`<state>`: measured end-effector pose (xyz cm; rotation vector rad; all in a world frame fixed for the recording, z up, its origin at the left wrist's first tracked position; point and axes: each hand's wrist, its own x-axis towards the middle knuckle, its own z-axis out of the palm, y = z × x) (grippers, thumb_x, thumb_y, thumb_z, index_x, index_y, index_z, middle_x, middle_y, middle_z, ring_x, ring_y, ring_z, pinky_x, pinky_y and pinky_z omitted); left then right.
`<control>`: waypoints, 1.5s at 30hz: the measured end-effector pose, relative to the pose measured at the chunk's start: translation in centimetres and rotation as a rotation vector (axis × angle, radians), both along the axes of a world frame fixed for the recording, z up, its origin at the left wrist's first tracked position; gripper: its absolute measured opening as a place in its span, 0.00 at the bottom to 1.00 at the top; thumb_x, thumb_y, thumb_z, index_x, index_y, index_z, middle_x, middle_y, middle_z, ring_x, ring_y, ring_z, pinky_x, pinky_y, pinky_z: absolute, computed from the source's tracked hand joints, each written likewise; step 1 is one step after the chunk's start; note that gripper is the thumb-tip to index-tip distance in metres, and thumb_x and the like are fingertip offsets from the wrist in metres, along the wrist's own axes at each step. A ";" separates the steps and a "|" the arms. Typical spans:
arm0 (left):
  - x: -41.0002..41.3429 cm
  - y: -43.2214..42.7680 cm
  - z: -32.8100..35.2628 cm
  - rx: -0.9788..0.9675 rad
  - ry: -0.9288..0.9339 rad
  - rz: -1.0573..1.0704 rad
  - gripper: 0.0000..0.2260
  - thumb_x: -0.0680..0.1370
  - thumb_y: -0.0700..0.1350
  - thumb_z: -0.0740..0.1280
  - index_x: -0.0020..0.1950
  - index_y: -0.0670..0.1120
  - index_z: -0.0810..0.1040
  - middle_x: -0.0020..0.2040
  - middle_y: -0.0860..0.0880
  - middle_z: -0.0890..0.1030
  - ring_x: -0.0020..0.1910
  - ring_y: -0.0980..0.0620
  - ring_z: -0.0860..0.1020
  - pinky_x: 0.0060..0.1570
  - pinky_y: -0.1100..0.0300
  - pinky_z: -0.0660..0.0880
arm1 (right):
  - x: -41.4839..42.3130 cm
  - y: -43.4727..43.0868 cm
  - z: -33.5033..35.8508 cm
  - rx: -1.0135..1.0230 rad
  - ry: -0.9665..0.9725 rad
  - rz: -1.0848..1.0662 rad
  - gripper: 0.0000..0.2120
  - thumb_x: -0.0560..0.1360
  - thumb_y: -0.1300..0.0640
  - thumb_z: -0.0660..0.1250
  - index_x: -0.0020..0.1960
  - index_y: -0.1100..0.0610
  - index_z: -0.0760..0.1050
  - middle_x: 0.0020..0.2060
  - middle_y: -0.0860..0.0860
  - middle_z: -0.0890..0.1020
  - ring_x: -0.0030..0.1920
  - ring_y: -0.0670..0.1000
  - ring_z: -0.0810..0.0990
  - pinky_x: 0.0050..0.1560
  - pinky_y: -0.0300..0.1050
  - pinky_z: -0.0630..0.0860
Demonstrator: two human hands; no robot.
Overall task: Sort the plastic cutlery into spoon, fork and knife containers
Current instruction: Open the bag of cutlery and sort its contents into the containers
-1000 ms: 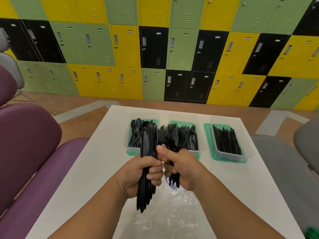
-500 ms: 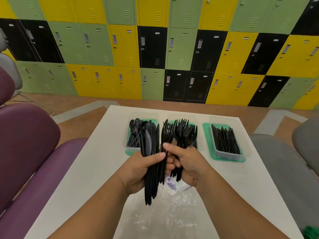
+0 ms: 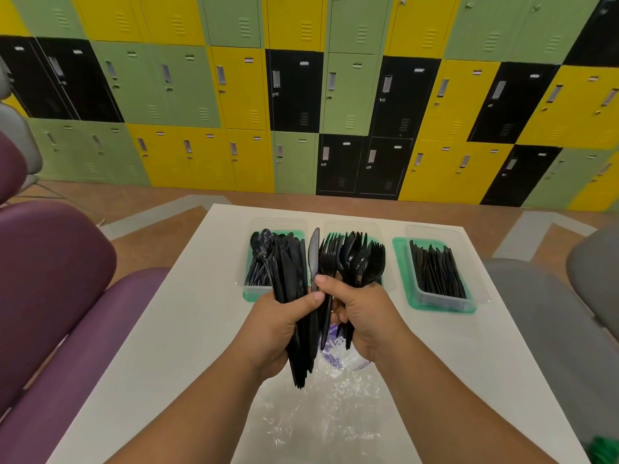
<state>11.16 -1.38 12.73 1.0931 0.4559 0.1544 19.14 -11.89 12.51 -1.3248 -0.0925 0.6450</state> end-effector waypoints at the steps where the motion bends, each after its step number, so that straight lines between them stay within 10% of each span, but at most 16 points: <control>1: 0.0 0.0 0.0 -0.002 0.007 0.004 0.05 0.76 0.39 0.67 0.49 0.44 0.82 0.42 0.43 0.86 0.41 0.47 0.85 0.37 0.61 0.81 | 0.0 0.0 -0.2 -0.001 -0.001 -0.008 0.04 0.73 0.63 0.71 0.47 0.62 0.81 0.31 0.50 0.84 0.23 0.41 0.77 0.23 0.34 0.71; 11: 0.1 1.5 -1.0 -0.004 0.062 -0.063 0.08 0.78 0.41 0.66 0.51 0.38 0.81 0.34 0.45 0.81 0.32 0.49 0.80 0.39 0.57 0.79 | 1.4 -0.4 -0.6 -0.114 -0.002 -0.042 0.18 0.75 0.45 0.67 0.31 0.53 0.77 0.34 0.54 0.72 0.39 0.54 0.69 0.45 0.53 0.72; 20: 0.6 2.1 -2.1 0.442 0.138 -0.086 0.05 0.75 0.45 0.70 0.44 0.46 0.76 0.25 0.56 0.70 0.26 0.54 0.65 0.28 0.64 0.66 | 1.8 -0.5 1.1 0.046 -0.115 -0.030 0.08 0.75 0.59 0.69 0.38 0.56 0.75 0.21 0.47 0.66 0.23 0.47 0.63 0.31 0.43 0.66; 27: 0.8 2.0 -2.6 1.160 0.216 0.041 0.05 0.77 0.52 0.67 0.49 0.54 0.73 0.35 0.55 0.76 0.34 0.57 0.73 0.31 0.61 0.67 | 2.1 -0.3 1.1 0.013 -0.195 -0.030 0.03 0.73 0.61 0.71 0.44 0.54 0.82 0.20 0.44 0.70 0.24 0.47 0.61 0.30 0.42 0.62; 38: 1.1 1.1 -2.7 1.198 0.278 0.118 0.07 0.78 0.49 0.64 0.53 0.52 0.68 0.37 0.58 0.73 0.35 0.58 0.73 0.33 0.59 0.70 | 0.2 1.0 -0.3 -0.266 -0.386 -0.069 0.07 0.67 0.56 0.77 0.41 0.48 0.81 0.33 0.41 0.83 0.32 0.36 0.78 0.37 0.34 0.72; 45: 1.0 0.2 -2.7 1.375 0.228 0.161 0.12 0.80 0.44 0.60 0.63 0.48 0.67 0.54 0.49 0.75 0.40 0.52 0.72 0.37 0.58 0.69 | 0.0 0.7 -1.9 -0.106 -0.094 -0.076 0.05 0.71 0.59 0.74 0.40 0.59 0.80 0.19 0.50 0.69 0.21 0.48 0.62 0.28 0.42 0.64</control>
